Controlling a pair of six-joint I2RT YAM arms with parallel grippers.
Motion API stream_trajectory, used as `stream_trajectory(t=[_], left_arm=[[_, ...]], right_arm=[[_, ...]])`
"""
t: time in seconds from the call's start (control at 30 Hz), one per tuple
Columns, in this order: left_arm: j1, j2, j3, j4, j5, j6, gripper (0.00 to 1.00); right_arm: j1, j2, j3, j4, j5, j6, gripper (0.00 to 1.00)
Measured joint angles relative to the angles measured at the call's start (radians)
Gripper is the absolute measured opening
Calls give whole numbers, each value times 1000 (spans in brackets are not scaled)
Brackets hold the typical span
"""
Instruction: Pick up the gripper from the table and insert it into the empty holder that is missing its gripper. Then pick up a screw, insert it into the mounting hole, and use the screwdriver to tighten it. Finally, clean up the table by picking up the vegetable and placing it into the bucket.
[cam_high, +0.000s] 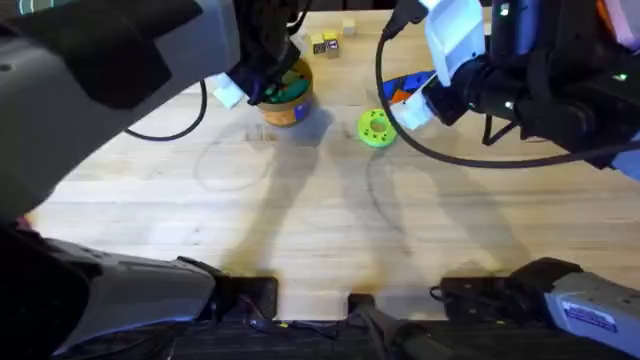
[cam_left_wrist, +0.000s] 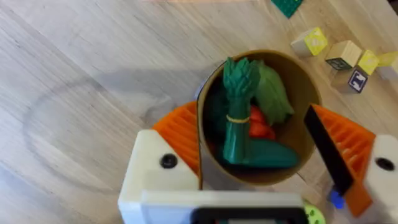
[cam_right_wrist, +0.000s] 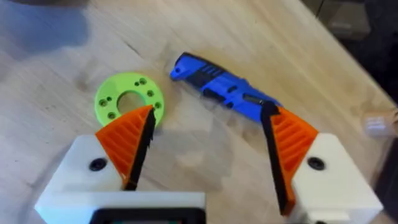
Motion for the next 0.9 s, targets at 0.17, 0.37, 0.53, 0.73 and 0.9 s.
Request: stream_trajectory(t=[0.17,0.37,0.53,0.73,0.9], left_arm=[[0,-19,0,-9,1,95,992],[0,-190,0,-86,25,271,992],[0,-368,1,-233,112,363,992],[0,-517,1,-359,260,542,992],[0,-602,1,-431,353,688,992]], right_arm=[[0,0,0,-72,0,149,991],[0,-33,18,-318,-1,322,991],[0,-82,161,-580,-3,370,991],[0,-160,324,-772,-3,422,991],[0,-199,329,-824,-4,500,991]])
